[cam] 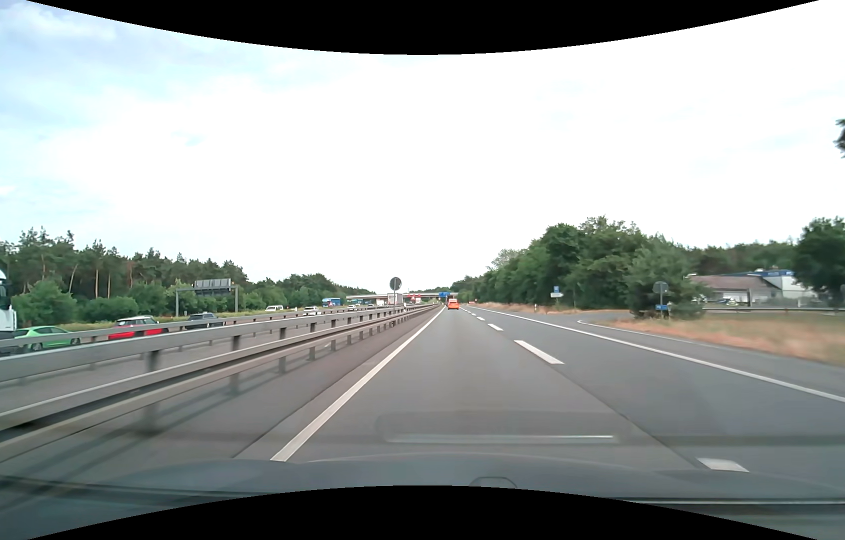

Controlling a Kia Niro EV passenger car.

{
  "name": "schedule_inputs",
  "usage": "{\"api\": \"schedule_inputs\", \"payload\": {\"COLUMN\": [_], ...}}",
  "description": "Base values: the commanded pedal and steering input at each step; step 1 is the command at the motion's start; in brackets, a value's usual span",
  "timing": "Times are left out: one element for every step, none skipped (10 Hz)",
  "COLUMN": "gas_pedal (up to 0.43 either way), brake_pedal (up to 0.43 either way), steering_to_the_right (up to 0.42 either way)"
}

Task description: Follow the waypoints while adhering to traffic rules and regulations

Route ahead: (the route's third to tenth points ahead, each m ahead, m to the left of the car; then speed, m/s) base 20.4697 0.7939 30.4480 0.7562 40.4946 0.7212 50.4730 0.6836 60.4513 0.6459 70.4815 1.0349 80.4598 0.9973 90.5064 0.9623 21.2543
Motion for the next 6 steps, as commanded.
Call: {"api": "schedule_inputs", "payload": {"gas_pedal": [0.000, 0.000, 0.000, 0.000, 0.000, 0.000], "brake_pedal": [0.000, 0.000, 0.000, 0.000, 0.000, 0.000], "steering_to_the_right": [-0.004, -0.004, -0.004, -0.004, -0.004, -0.004]}}
